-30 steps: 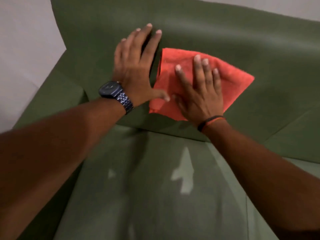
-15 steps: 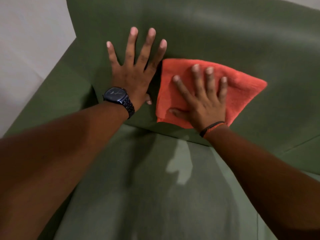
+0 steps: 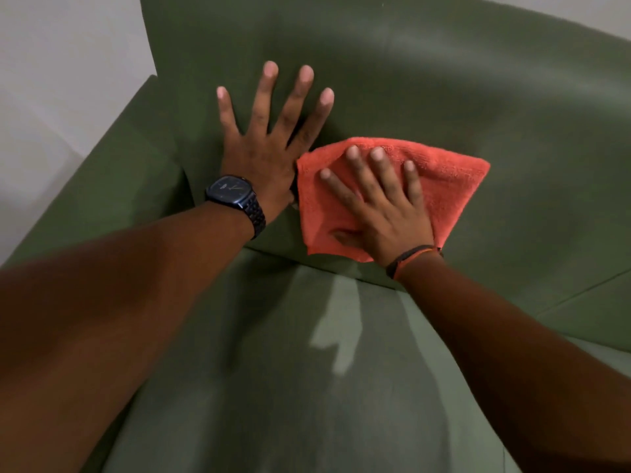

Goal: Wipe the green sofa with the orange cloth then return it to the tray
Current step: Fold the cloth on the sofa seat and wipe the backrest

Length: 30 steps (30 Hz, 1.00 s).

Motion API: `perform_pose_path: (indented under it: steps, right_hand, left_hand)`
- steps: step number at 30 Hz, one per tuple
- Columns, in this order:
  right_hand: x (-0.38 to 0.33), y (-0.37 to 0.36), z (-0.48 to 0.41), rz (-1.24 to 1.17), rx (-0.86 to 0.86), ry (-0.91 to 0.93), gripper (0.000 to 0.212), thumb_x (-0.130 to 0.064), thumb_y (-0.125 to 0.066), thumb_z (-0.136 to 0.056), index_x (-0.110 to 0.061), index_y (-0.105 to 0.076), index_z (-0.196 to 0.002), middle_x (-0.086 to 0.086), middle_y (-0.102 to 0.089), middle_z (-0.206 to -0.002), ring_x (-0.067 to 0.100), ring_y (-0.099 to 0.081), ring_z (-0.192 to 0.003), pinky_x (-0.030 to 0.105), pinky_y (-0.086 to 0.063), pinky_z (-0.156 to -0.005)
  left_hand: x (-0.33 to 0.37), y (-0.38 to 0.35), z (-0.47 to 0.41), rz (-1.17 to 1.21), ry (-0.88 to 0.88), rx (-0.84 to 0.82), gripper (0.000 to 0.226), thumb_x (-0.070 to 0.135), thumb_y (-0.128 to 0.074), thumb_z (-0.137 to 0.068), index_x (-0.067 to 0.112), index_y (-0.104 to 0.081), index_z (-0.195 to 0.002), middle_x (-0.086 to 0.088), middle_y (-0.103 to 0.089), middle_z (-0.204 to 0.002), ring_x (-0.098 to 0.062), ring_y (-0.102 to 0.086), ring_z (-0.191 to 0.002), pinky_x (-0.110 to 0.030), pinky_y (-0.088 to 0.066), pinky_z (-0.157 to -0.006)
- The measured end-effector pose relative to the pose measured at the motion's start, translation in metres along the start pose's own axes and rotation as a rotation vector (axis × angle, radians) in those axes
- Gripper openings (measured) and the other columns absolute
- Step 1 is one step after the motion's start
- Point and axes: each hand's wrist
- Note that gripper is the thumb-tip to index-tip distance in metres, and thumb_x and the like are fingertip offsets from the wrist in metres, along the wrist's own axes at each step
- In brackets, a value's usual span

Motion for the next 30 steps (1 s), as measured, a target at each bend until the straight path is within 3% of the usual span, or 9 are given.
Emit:
perform_pose_path:
  steps: [6,10,12,15,17,20,22,25,30]
  right_hand:
    - [0.027,-0.003,0.015,0.104,0.043,-0.074,0.084,-0.081,-0.028,-0.080,-0.034,-0.013,-0.148,0.003,-0.013,-0.153,0.028,-0.003,-0.141,0.045,0.009,-0.115]
    - [0.010,0.000,0.010,0.117,-0.005,-0.118,0.092,-0.077,-0.040,-0.078,-0.028,-0.008,-0.149,0.010,-0.019,-0.152,0.035,-0.016,-0.137,0.055,-0.005,-0.111]
    - [0.002,0.004,0.007,0.125,-0.027,-0.119,0.092,-0.074,-0.045,-0.076,-0.026,-0.014,-0.149,0.013,-0.029,-0.152,0.039,-0.026,-0.137,0.057,-0.012,-0.110]
    - [0.004,0.013,0.004,0.032,0.014,-0.105,0.078,-0.066,-0.044,-0.085,-0.024,-0.021,-0.147,0.015,-0.036,-0.150,0.037,-0.031,-0.137,0.054,-0.012,-0.113]
    - [0.024,0.020,0.005,-0.082,0.067,-0.210,0.078,-0.067,-0.045,-0.086,-0.023,-0.023,-0.146,0.019,-0.035,-0.150,0.039,-0.026,-0.138,0.047,-0.007,-0.115]
    - [0.059,0.037,0.012,-0.090,0.118,-0.435,0.083,-0.076,-0.044,-0.077,-0.021,-0.038,-0.139,0.018,-0.045,-0.143,0.040,-0.034,-0.134,0.045,-0.018,-0.106]
    - [0.074,0.050,0.019,-0.122,0.098,-0.398,0.059,-0.065,-0.050,-0.083,-0.020,-0.053,-0.120,0.017,-0.056,-0.129,0.035,-0.042,-0.128,0.041,-0.022,-0.096]
    - [0.100,0.070,0.039,-0.195,0.024,-0.289,0.018,-0.027,-0.052,-0.091,-0.012,-0.062,-0.095,0.017,-0.063,-0.109,0.034,-0.053,-0.116,0.041,-0.036,-0.084]
    - [0.167,0.104,0.126,-0.529,-0.225,-0.256,0.019,-0.013,-0.055,-0.082,-0.005,-0.054,-0.100,0.024,-0.057,-0.098,0.043,-0.057,-0.085,0.046,-0.043,-0.065]
  left_hand:
    - [-0.005,0.001,0.006,0.066,-0.047,-0.056,0.150,0.054,-0.088,-0.033,0.025,0.005,-0.147,-0.001,0.002,-0.153,-0.045,-0.003,-0.138,-0.072,-0.002,-0.099]
    - [0.004,0.010,0.009,0.141,-0.026,-0.078,0.156,0.078,-0.073,-0.021,0.022,0.000,-0.148,-0.010,-0.002,-0.154,-0.048,-0.003,-0.137,-0.074,-0.004,-0.099]
    - [0.006,0.017,0.012,0.186,-0.013,-0.029,0.145,0.086,-0.065,-0.025,0.023,-0.016,-0.146,-0.017,-0.016,-0.154,-0.047,-0.012,-0.137,-0.071,-0.014,-0.102]
    - [0.015,0.030,0.008,0.258,0.097,0.111,0.094,0.074,-0.070,-0.049,0.024,-0.047,-0.126,-0.010,-0.046,-0.137,-0.037,-0.040,-0.123,-0.052,-0.034,-0.093]
    - [0.025,0.041,-0.004,0.248,0.145,0.118,0.068,0.064,-0.070,-0.056,0.023,-0.055,-0.108,-0.005,-0.056,-0.120,-0.033,-0.048,-0.108,-0.044,-0.035,-0.083]
    - [0.041,0.052,-0.013,0.242,0.052,0.019,0.035,0.047,-0.068,-0.073,0.019,-0.058,-0.092,-0.006,-0.064,-0.102,-0.033,-0.048,-0.100,-0.046,-0.032,-0.082]
    - [0.050,0.058,-0.013,0.275,0.045,-0.020,0.024,0.037,-0.066,-0.078,0.018,-0.059,-0.091,-0.009,-0.067,-0.097,-0.034,-0.051,-0.099,-0.046,-0.032,-0.084]
    - [0.079,0.079,-0.008,0.335,0.053,-0.021,0.017,0.026,-0.065,-0.077,0.018,-0.061,-0.091,-0.011,-0.069,-0.095,-0.038,-0.054,-0.094,-0.044,-0.037,-0.081]
    - [0.178,0.116,0.010,0.317,-0.097,-0.047,0.019,0.024,-0.072,-0.072,0.015,-0.062,-0.086,-0.014,-0.069,-0.086,-0.039,-0.057,-0.084,-0.044,-0.040,-0.071]
Point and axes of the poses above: each hand's wrist, its own z-axis away from the middle knuckle, its own y-axis out of the back of the hand, x = y × z
